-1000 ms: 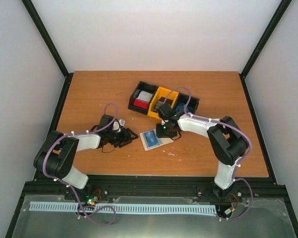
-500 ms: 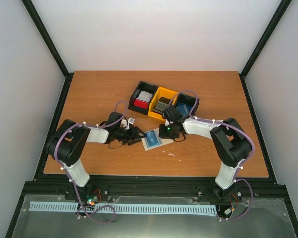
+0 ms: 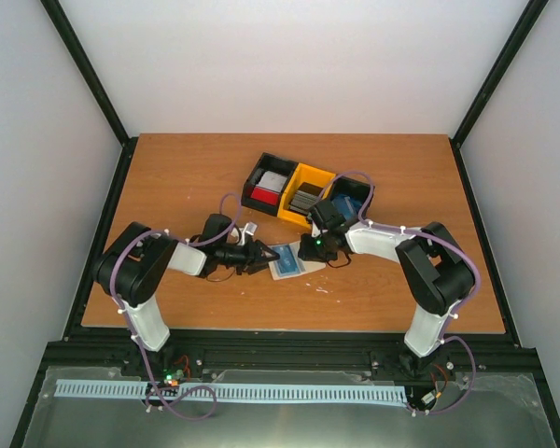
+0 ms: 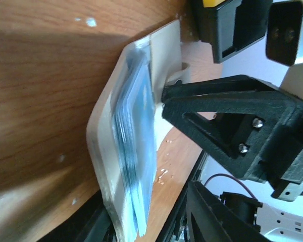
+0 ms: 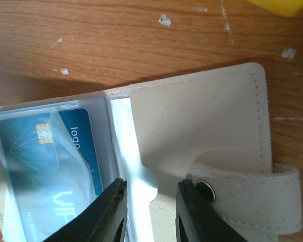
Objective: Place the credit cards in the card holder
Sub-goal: Turn over the card slot in the card holder.
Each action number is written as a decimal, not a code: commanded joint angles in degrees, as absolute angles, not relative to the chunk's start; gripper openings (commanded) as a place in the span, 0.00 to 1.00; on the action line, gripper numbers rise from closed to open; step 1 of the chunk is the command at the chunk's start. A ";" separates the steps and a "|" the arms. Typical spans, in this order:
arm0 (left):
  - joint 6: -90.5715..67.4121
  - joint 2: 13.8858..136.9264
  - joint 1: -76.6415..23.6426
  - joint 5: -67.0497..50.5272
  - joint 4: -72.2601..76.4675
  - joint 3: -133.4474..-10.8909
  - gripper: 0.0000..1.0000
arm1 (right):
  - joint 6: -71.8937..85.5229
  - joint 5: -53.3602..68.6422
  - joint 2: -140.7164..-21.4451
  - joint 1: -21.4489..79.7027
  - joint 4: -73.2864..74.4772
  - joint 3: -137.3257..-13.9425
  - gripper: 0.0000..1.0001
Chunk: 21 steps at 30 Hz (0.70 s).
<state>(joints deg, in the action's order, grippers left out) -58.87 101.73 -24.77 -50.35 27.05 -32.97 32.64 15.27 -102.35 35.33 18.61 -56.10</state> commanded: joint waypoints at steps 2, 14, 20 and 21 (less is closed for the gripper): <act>-58.84 100.25 -25.40 -50.96 31.31 -33.99 0.33 | 32.62 19.38 -108.21 36.82 21.18 -53.12 0.28; -50.67 98.38 -25.49 -49.85 27.58 -34.72 0.02 | 33.16 20.95 -103.40 36.00 20.72 -52.59 0.35; -47.91 97.52 -25.49 -48.73 24.63 -35.77 0.01 | 31.57 18.03 -96.60 35.16 21.58 -52.21 0.50; -47.45 97.47 -25.48 -48.66 23.96 -35.97 0.01 | 30.91 18.18 -95.69 35.16 21.46 -52.13 0.52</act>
